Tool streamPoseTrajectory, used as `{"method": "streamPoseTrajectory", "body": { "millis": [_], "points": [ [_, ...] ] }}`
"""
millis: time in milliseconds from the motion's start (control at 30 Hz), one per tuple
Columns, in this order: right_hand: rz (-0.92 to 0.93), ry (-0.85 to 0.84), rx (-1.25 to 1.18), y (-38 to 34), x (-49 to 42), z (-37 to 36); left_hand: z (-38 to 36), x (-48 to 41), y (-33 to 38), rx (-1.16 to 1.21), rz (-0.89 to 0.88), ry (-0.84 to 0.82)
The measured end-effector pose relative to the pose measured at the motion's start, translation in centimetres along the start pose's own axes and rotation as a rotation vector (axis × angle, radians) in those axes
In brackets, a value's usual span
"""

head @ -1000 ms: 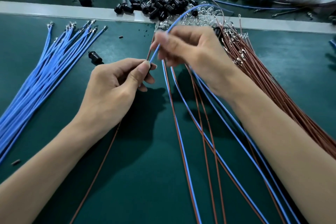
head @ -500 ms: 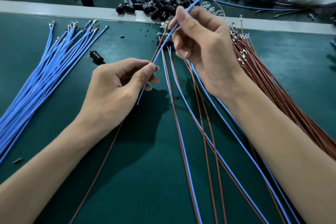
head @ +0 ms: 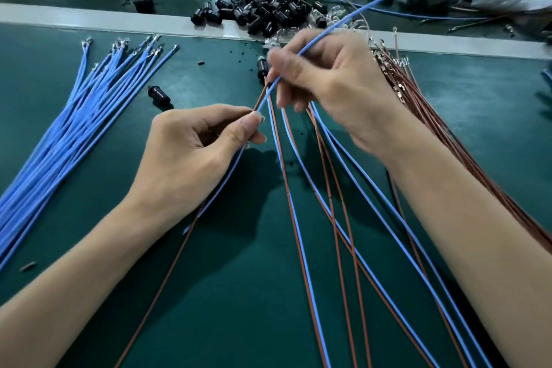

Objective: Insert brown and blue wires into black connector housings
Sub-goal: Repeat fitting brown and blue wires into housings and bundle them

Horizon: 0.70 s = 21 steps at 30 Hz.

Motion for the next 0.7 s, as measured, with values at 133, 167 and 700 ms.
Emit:
{"method": "streamPoseTrajectory", "body": {
  "millis": [133,167,700],
  "points": [
    [-0.053,-0.063,-0.042,0.1,0.3,-0.8,0.0,-0.1,-0.1,0.021,0.019,0.007],
    [-0.065,-0.011,-0.116,-0.1,0.1,-0.3,0.1,-0.1,-0.2,0.023,0.025,0.015],
    [0.122,0.082,-0.014,-2.5,-0.1,1.3,-0.2,0.0,-0.2,0.018,0.001,-0.008]
  ]
}}
Point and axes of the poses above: each hand's wrist, its own x-axis away from the middle knuckle, its own z-axis out of the back of the hand, y = z × x, the point moved 8 cm from there along -x, towards the middle knuckle, and after that the axes turned 13 degrees about y, right-handed, at the moved point
